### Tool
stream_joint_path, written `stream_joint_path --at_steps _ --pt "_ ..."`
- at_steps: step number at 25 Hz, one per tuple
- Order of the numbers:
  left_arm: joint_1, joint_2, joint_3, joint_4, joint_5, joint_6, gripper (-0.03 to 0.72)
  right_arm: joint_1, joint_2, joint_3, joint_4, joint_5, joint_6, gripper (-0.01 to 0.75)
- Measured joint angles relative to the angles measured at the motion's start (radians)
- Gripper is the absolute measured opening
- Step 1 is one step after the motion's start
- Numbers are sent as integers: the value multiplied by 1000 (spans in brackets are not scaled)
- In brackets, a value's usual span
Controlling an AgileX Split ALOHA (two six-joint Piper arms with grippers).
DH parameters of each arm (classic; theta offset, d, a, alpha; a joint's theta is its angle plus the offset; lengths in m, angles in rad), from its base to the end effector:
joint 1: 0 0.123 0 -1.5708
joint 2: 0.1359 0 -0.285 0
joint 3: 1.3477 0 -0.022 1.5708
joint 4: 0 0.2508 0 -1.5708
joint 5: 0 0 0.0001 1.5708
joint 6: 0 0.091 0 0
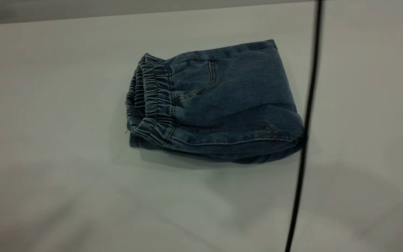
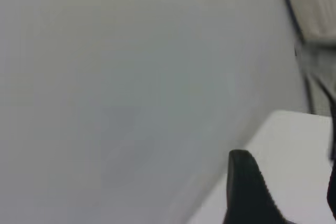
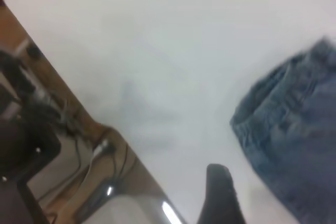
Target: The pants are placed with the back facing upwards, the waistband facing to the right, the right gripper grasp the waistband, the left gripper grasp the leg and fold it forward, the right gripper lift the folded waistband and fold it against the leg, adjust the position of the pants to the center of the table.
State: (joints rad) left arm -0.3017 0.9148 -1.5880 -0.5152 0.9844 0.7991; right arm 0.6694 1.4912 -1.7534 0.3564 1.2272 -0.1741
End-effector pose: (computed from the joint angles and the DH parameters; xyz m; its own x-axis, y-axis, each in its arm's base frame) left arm 0.0909 -0.0674 0.5459 0.1803 0.3979 -0.8995 0.6504 0.6378 0.4126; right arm 0.2170 0.2098 0.4491 -0.5547 -0.4983 -0.6664 -0.7831 0.5833 0.2156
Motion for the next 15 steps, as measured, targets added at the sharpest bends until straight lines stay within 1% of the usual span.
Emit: stream_joint_path --at_steps 5,7,11,15 --pt "0 -72 10 38 178 -169 348 0 -212 1 -14 1 -39 416" --pt "0 -98 37 67 228 -253 348 0 -304 17 -21 0 -39 416" --pt "0 -163 139 87 237 -379 348 0 -470 95 -25 -1 -16 416" --pt "0 -256 275 91 238 -434 348 0 -650 224 -36 -2 17 416"
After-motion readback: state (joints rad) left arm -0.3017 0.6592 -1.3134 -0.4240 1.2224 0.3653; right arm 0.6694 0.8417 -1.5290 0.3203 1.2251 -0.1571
